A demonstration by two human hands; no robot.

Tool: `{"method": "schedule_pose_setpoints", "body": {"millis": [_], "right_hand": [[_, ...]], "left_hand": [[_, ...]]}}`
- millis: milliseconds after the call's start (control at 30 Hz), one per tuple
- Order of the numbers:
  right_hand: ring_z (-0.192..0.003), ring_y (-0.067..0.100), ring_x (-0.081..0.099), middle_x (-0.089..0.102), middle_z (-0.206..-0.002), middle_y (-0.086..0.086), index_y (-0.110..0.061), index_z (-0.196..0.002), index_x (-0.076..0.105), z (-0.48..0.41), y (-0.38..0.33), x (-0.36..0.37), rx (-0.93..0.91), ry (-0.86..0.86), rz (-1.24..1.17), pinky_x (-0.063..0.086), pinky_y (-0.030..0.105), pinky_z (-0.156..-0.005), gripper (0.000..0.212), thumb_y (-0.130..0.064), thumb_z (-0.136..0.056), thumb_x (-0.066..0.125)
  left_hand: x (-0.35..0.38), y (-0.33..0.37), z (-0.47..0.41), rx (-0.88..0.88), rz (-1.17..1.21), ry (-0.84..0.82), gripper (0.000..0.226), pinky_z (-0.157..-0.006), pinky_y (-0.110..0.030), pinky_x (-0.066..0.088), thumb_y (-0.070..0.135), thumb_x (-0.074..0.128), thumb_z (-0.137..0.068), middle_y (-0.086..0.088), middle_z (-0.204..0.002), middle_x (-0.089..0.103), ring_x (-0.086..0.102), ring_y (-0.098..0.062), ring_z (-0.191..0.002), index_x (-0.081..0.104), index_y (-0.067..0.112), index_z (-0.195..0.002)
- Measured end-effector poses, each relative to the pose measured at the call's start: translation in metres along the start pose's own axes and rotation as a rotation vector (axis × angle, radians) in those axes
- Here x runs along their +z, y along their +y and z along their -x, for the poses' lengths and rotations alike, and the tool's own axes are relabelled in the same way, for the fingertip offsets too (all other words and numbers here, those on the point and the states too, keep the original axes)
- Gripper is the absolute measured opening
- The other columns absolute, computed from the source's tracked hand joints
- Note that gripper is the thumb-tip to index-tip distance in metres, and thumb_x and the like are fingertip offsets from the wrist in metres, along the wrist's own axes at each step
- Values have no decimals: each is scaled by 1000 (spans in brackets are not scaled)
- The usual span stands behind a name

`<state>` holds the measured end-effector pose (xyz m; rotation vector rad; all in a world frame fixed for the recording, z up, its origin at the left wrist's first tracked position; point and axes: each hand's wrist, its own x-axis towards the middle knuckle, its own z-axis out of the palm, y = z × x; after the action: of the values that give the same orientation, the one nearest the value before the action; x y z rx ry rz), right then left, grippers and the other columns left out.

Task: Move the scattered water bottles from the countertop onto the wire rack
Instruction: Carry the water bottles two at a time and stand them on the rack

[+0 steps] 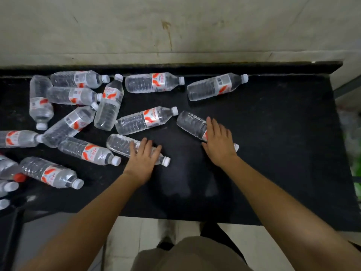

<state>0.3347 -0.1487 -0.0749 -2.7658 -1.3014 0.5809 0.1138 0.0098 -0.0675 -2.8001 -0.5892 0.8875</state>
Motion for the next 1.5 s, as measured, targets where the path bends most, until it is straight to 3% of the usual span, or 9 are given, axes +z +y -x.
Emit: {"method": "schedule_pose_setpoints", "body": {"millis": [100, 233, 333, 467, 567, 800, 1100, 1367, 1500], "right_hand": [[-133, 36, 43, 37, -155, 13, -13, -161, 17, -11, 14, -1, -55, -17, -81, 33, 52, -111, 86, -34, -94, 68], [-148, 34, 24, 38, -155, 4, -32, -154, 32, -13, 37, -7, -218, -22, -81, 5, 55, -120, 80, -7, -87, 69], [-154, 41, -4, 13, -167, 12, -40, -152, 34, -8, 41, -9, -247, -46, -56, -9, 62, -120, 91, 7, -79, 63], [-152, 40, -20, -11, -168, 16, -41, -151, 40, 1, 32, -10, -142, 17, -167, -11, 60, -121, 71, -12, -90, 62], [-154, 38, -14, -12, -168, 19, -30, -158, 30, 4, 15, -3, 119, 235, -397, -2, 58, -124, 66, -38, -97, 54], [-156, 34, -5, -7, -168, 19, -11, -160, -6, -19, -33, 2, 893, 191, -1003, 5, 51, -126, 145, -83, -62, 72], [-137, 42, 33, 31, -150, 19, -37, -158, 4, 12, -5, -13, 500, -176, -496, 44, 47, -102, 120, -37, -70, 85], [-110, 37, 59, 45, -128, 11, -35, -147, 28, 127, 26, -24, 497, -38, -534, 50, 39, -85, 91, -16, -73, 77], [-103, 26, 57, 51, -122, 5, -37, -140, 35, 174, 30, -55, 481, 176, -694, 47, 34, -82, 91, -15, -63, 78]], "left_hand": [[-5, -1, -17, -31, 37, -16, 80, -114, -69, 8, 28, 59, -94, -20, -157, 22, 17, -40, -148, 12, 23, -158], [-6, 2, -26, -105, 161, 93, 77, -99, -71, 35, 39, 85, -70, -19, -124, 57, 51, -43, -116, 54, 22, -138], [-15, 6, -28, -206, 224, 139, 76, -91, -61, 40, 48, 87, -63, -15, -116, 62, 53, -40, -103, 60, 23, -130], [-12, -4, -28, -187, 298, 178, 81, -87, -55, 41, 53, 88, -60, -13, -112, 63, 54, -39, -99, 60, 22, -130], [-5, -15, -29, -160, 407, 156, 86, -98, -54, 37, 48, 84, -68, -12, -122, 59, 53, -37, -112, 48, 23, -142], [5, -11, -29, -133, 411, 221, 81, -102, -52, 34, 41, 80, -75, -11, -124, 57, 54, -36, -115, 43, 22, -145], [-8, -3, -7, -54, 419, 178, 76, -103, -46, 34, 47, 76, -78, -4, -131, 55, 51, -30, -120, 40, 29, -143], [-65, 0, 62, -180, 1281, 414, 64, -89, -38, 50, 42, 86, -69, 9, -113, 62, 61, -17, -101, 46, 35, -118], [-101, 17, 83, 5, 1453, 473, 69, -90, -38, 53, 52, 87, -62, 6, -110, 66, 65, -18, -103, 49, 32, -116]]}}
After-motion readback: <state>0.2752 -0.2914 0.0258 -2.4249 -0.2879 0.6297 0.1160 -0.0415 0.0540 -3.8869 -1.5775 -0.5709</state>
